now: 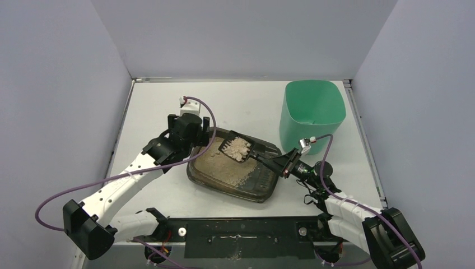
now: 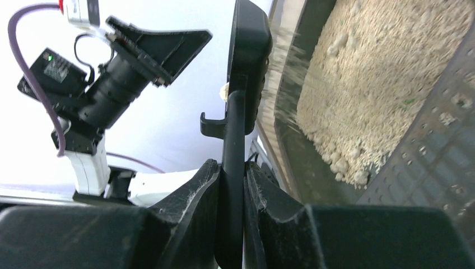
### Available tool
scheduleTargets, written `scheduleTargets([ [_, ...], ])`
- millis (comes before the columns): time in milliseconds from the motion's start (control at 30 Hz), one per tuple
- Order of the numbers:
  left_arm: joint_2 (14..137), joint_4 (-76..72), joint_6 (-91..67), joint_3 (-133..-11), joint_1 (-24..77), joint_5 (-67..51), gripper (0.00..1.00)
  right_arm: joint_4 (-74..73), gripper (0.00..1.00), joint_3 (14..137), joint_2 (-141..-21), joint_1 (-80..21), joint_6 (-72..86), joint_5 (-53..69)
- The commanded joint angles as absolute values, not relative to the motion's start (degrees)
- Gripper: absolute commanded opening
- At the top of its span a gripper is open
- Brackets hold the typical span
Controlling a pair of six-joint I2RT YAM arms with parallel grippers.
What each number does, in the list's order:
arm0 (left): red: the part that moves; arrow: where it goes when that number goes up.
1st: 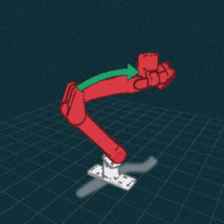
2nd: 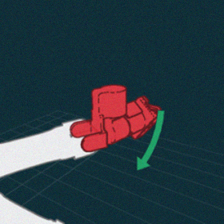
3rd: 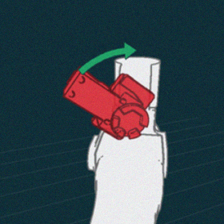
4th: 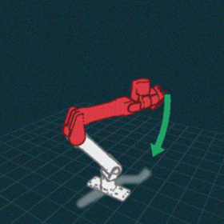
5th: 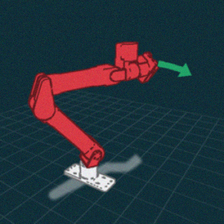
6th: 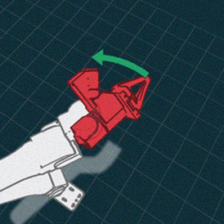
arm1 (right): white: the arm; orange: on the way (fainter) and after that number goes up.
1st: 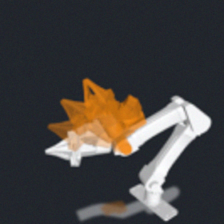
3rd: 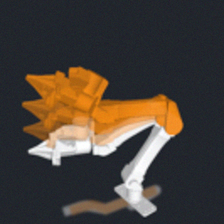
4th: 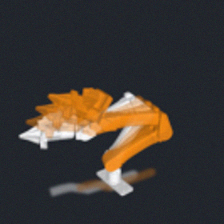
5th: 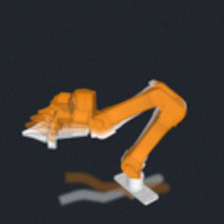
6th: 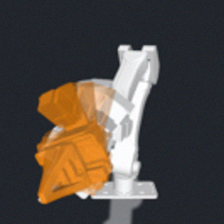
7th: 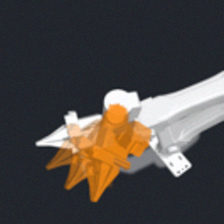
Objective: Clean the litter box
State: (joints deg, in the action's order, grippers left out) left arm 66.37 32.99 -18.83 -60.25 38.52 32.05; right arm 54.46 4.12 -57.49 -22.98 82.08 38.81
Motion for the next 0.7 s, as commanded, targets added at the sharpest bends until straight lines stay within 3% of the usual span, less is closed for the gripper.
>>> scheduleTargets([
  [0, 63.68, 27.91, -17.61, -62.95, 38.23, 34.21, 0.81, 54.14, 0.00, 8.59, -56.37, -24.03, 78.91, 40.42],
  [267, 61.18, 22.75, -15.84, -58.77, 38.14, 35.97, 0.97, 55.97, 0.00, 5.12, -53.71, -21.78, 82.83, 36.99],
  [367, 60.92, 22.37, -15.77, -57.45, 38.06, 35.76, 0.97, 52.16, 0.00, 9.21, -54.82, -24.69, 79.14, 39.97],
  [467, 60.85, 21.85, -15.75, -56.63, 38.05, 35.40, 0.97, 52.02, 0.00, 6.76, -52.28, -20.16, 81.50, 37.92],
  [567, 60.77, 21.65, -15.82, -56.24, 37.98, 34.87, 0.97, 50.25, 0.00, 10.97, -54.98, -24.52, 78.04, 40.26],
  [667, 60.72, 21.53, -15.69, -55.99, 37.75, 34.44, 0.97, 51.12, 0.00, 8.51, -53.33, -21.07, 80.81, 38.09],
])
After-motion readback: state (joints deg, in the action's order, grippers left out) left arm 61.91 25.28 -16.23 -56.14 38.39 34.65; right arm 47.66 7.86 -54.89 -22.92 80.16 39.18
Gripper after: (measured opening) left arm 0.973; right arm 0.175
